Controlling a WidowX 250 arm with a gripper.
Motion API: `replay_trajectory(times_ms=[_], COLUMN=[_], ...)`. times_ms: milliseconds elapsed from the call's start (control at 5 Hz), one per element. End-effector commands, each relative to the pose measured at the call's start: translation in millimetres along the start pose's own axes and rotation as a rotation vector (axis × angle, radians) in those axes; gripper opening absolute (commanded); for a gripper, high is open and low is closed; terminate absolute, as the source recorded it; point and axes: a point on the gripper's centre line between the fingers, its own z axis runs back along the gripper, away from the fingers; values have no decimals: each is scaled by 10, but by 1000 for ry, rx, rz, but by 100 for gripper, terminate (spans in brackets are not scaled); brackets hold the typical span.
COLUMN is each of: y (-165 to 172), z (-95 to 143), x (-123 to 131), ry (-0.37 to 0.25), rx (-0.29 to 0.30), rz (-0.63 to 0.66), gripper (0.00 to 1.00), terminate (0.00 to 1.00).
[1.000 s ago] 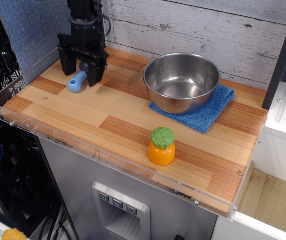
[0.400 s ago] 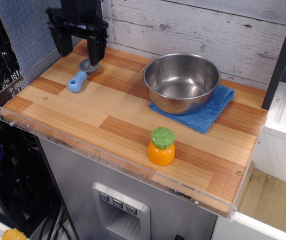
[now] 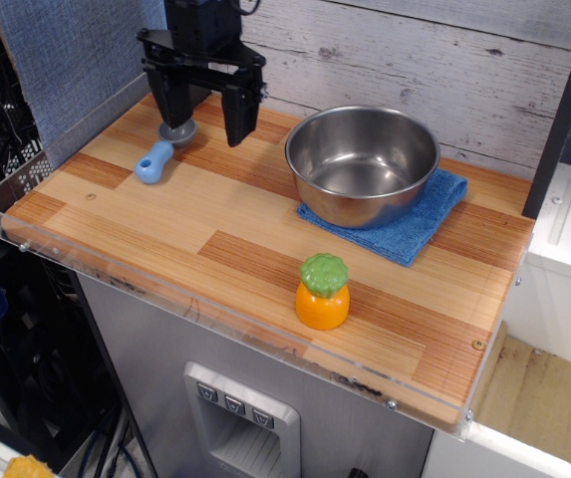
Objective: Place the blue spoon on the back left corner of the table
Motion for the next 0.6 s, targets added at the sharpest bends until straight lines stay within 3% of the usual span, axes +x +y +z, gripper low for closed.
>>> replay_trajectory(times_ms=[0, 200, 400], y=[-107, -175, -175], z=[338, 334, 334], x=[-81, -124, -124], ry=[-77, -70, -70], rx=[94, 152, 152], rz=[-63, -50, -50], gripper=[100, 100, 100], terminate=[0, 0, 100])
